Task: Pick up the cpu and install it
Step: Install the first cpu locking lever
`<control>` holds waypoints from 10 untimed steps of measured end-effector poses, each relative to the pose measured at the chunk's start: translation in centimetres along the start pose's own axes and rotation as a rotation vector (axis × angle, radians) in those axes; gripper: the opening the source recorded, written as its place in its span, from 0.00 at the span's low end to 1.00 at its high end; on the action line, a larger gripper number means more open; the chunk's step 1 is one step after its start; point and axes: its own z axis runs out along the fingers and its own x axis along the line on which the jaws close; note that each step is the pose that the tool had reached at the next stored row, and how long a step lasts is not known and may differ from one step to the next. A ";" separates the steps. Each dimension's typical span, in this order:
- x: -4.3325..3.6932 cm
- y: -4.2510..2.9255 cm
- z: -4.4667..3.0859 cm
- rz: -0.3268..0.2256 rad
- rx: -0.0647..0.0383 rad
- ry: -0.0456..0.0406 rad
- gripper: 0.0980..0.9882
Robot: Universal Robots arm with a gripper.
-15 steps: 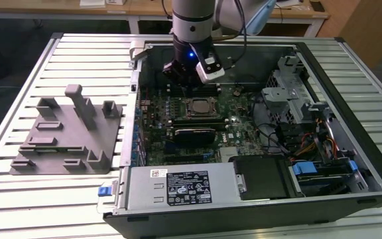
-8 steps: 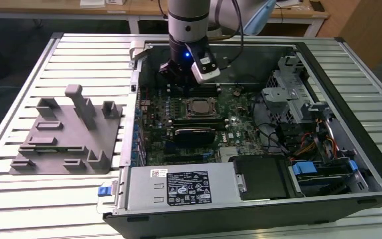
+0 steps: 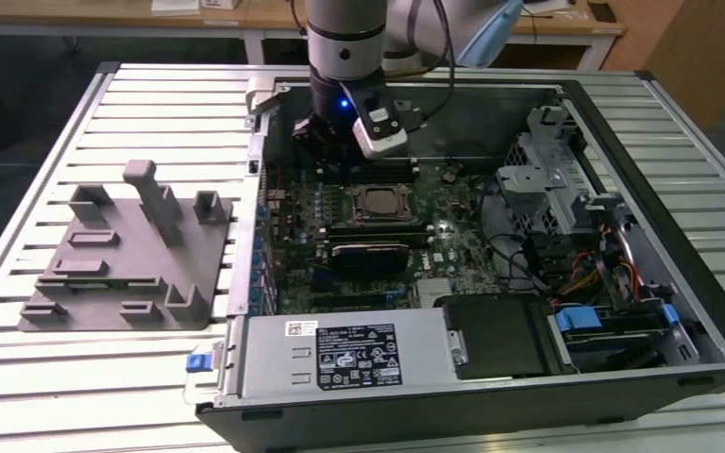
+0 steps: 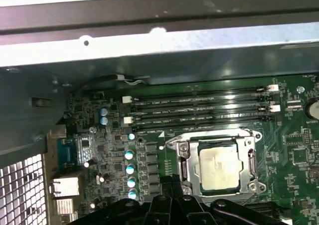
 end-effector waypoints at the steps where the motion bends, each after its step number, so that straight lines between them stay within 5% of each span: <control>1: 0.06 -0.01 0.00 0.000 -0.006 0.0005 0.01; 10: 0.87 -0.11 -0.01 0.001 -0.065 0.0059 0.01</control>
